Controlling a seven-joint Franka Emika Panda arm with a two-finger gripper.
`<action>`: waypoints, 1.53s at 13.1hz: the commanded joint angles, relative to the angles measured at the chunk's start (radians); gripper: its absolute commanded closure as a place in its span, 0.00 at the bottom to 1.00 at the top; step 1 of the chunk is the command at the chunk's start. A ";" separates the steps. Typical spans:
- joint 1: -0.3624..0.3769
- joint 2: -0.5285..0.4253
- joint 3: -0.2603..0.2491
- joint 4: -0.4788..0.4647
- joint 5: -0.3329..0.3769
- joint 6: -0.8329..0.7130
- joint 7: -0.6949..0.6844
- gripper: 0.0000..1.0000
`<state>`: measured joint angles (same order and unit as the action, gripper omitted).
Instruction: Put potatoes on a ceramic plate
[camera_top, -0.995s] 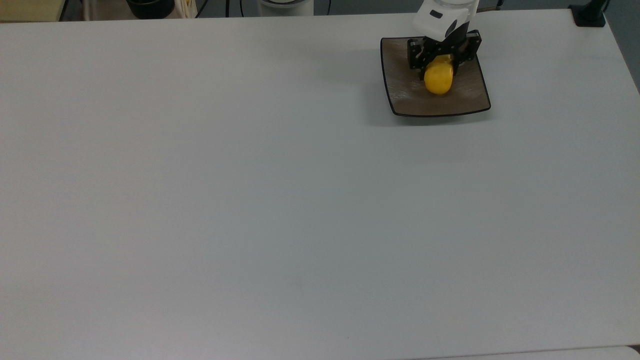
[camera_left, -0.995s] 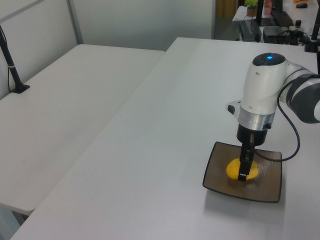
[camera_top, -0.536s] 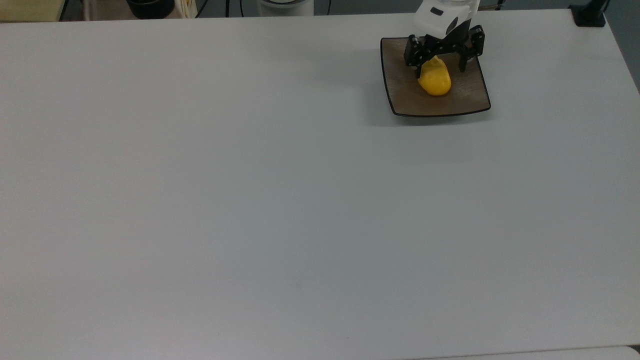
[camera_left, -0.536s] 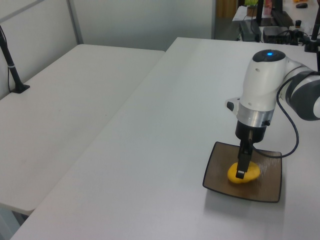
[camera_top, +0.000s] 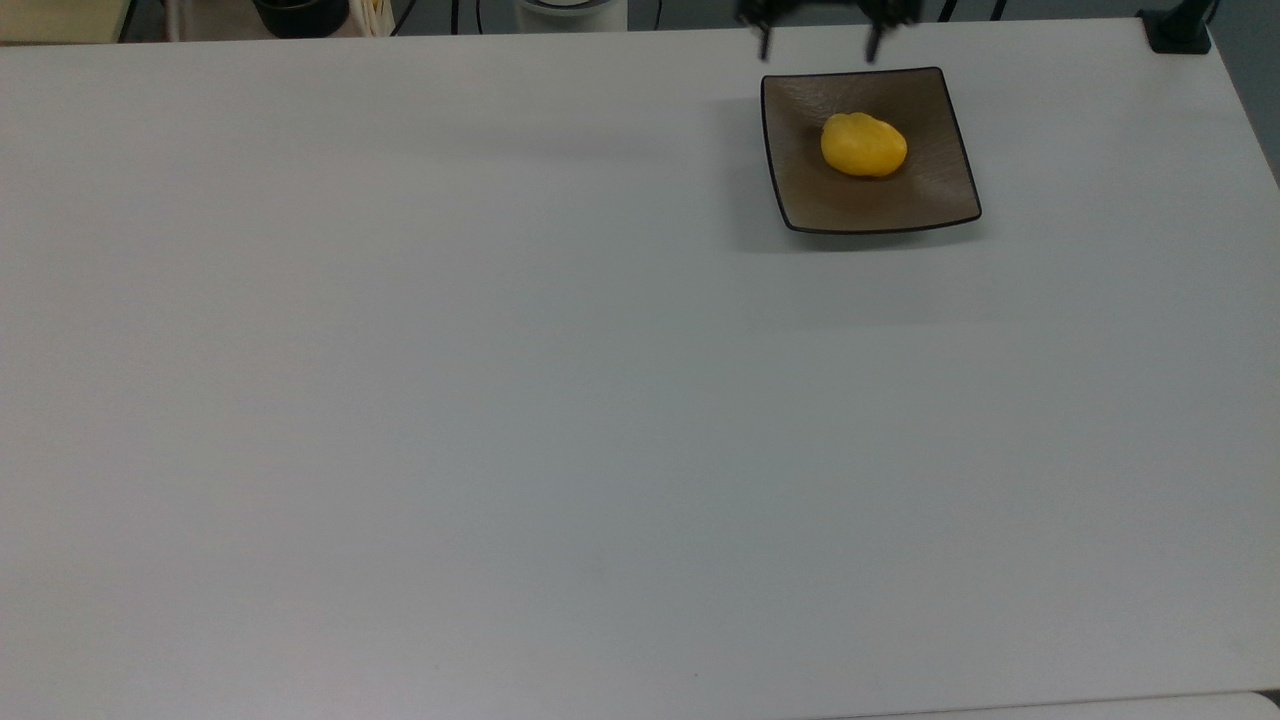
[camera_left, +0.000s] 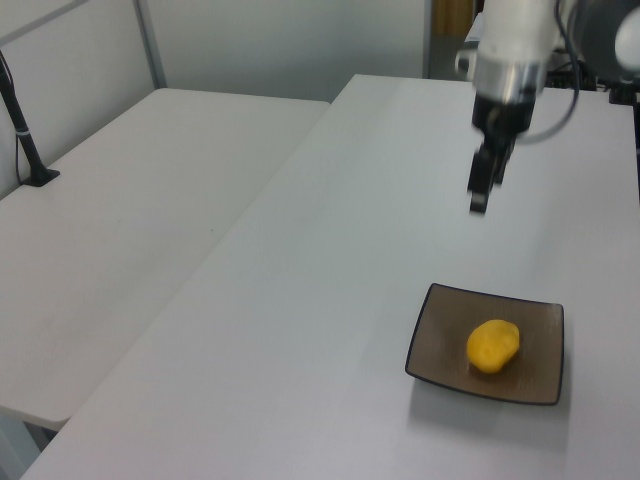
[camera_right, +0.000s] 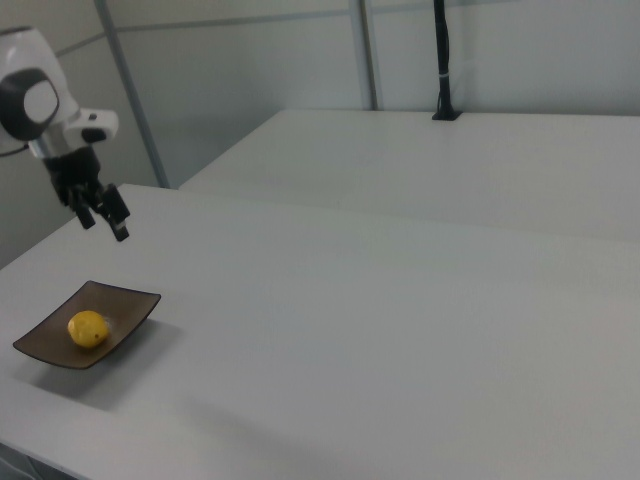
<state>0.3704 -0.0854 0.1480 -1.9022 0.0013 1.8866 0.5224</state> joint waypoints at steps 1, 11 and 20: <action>-0.076 -0.040 -0.049 0.106 -0.009 -0.161 -0.053 0.00; -0.198 -0.007 -0.199 0.147 0.020 -0.100 -0.542 0.00; -0.232 0.001 -0.130 0.135 0.052 -0.104 -0.522 0.00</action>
<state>0.1506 -0.0857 0.0040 -1.7638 0.0327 1.7798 0.0211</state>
